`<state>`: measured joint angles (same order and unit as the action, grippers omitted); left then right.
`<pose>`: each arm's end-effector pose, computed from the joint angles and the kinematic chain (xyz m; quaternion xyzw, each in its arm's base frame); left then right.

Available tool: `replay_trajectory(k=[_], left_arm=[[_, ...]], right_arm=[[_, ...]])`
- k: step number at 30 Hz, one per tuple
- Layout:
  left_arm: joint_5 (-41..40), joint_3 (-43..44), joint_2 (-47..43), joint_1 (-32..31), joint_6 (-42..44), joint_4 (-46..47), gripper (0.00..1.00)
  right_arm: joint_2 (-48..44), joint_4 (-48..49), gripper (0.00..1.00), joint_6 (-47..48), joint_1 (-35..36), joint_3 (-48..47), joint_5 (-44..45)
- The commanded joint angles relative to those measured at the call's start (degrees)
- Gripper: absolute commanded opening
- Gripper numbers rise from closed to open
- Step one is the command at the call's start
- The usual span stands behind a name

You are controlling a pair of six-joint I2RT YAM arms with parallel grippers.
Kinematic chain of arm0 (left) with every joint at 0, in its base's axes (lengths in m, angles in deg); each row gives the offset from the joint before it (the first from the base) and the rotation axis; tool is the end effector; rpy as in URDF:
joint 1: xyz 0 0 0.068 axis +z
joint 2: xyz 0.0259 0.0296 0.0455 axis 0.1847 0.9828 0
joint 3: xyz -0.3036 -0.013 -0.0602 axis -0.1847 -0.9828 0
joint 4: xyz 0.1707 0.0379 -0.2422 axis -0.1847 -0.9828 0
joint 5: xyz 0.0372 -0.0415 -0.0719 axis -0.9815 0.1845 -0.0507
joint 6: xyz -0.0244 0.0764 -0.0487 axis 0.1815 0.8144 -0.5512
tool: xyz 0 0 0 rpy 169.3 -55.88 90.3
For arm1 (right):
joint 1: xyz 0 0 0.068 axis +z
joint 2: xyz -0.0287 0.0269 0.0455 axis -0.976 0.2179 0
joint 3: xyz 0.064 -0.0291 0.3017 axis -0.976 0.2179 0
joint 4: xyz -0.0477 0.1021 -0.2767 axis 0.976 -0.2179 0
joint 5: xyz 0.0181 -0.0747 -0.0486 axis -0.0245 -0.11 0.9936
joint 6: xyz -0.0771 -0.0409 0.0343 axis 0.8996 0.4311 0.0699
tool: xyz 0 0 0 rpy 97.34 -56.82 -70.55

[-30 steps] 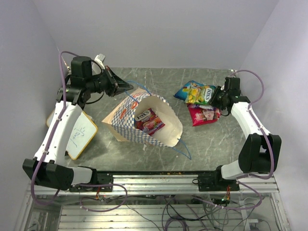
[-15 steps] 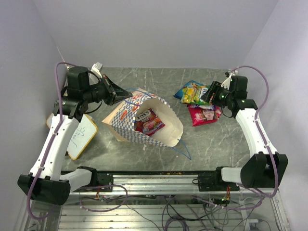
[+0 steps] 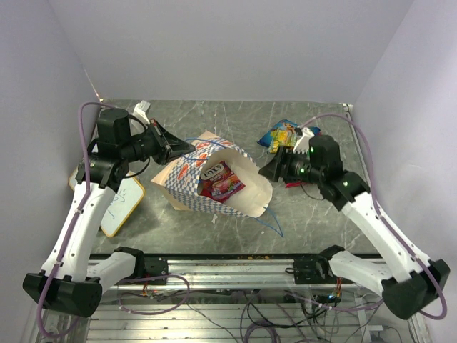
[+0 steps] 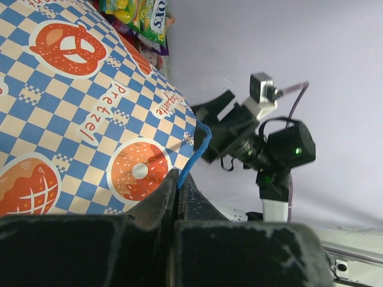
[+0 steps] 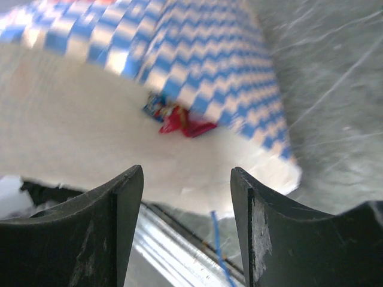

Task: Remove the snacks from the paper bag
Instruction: Take out the snack from the paper bag.

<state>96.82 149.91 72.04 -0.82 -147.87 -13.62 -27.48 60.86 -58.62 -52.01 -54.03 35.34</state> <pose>0.2535 -0.1074 0.4290 -0.1584 0.7892 -0.5397 0.2464 0.2497 0.1448 0.3417 -0.0294 0.8646 0.3377 0.3710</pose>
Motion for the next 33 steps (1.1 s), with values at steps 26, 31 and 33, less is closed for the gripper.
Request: replay_trajectory(k=[26, 31, 33], left_arm=[[-7.6, 4.1, 4.8, -12.1, -5.7, 7.4, 0.07], [-8.7, 4.3, 4.7, -12.4, -4.5, 5.6, 0.07], [-8.8, 4.0, 4.6, -12.4, -4.1, 4.4, 0.07]], right_arm=[[18.0, 29.8, 0.34, 10.1, 47.4, 6.1, 25.9], [13.0, 36.3, 0.36, 13.8, 45.6, 13.7, 32.2], [11.7, 36.9, 0.43, 16.5, 43.3, 16.0, 33.6]])
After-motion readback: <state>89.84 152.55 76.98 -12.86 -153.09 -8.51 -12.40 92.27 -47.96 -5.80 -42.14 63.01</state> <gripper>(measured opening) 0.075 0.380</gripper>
